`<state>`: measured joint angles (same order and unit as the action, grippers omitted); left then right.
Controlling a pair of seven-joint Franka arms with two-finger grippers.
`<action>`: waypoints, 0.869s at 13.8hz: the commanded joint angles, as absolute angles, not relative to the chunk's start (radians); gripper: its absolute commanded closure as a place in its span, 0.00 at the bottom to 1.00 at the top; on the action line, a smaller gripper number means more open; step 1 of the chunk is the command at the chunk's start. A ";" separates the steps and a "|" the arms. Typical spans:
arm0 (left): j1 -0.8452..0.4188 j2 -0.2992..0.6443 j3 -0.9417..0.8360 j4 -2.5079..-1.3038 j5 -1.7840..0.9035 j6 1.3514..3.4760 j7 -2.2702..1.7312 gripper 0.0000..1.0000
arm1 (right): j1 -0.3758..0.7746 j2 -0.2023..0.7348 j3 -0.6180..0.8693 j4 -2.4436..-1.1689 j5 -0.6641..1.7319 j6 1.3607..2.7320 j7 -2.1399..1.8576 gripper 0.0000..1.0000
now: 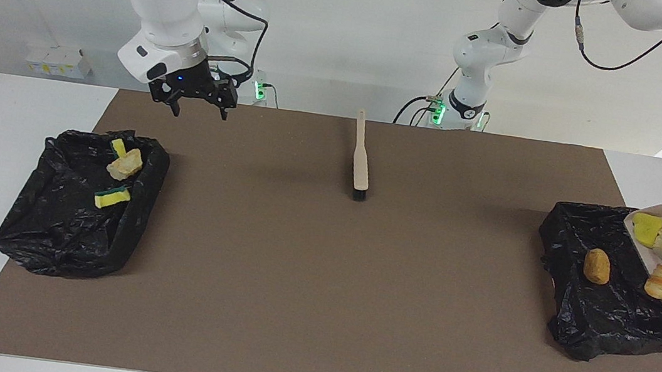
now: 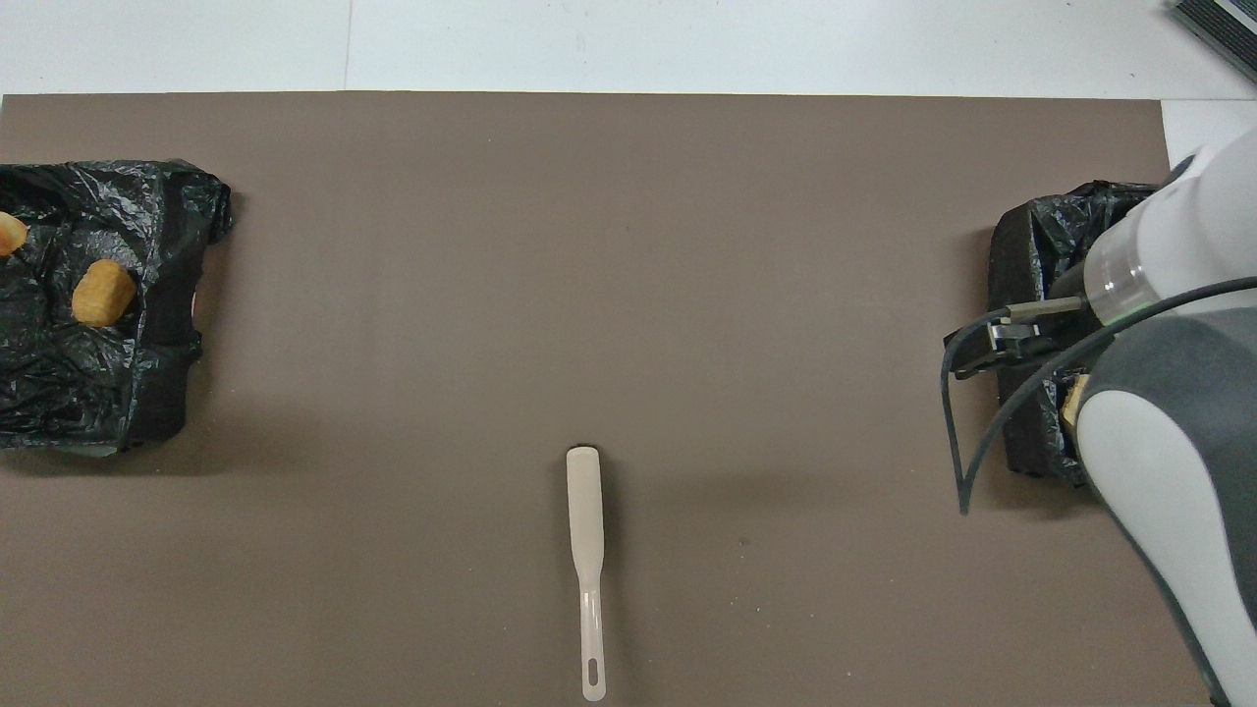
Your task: Sweep and dump trash in bin
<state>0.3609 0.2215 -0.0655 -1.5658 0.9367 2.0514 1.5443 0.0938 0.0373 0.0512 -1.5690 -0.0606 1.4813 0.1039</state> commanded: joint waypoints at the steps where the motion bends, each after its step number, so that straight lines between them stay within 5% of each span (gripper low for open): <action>1: 0.316 0.167 -0.052 -1.617 1.056 2.013 1.471 1.00 | 0.080 0.034 0.025 -1.562 -0.118 1.471 0.075 0.00; 8: 0.181 0.146 -0.055 -1.609 1.278 1.819 1.374 1.00 | 0.008 0.034 -0.072 -1.556 -0.065 1.473 -0.106 0.00; 12: 0.056 0.147 -0.064 -1.606 1.124 1.755 1.373 1.00 | 0.020 0.003 -0.058 -1.558 -0.045 1.468 -0.029 0.00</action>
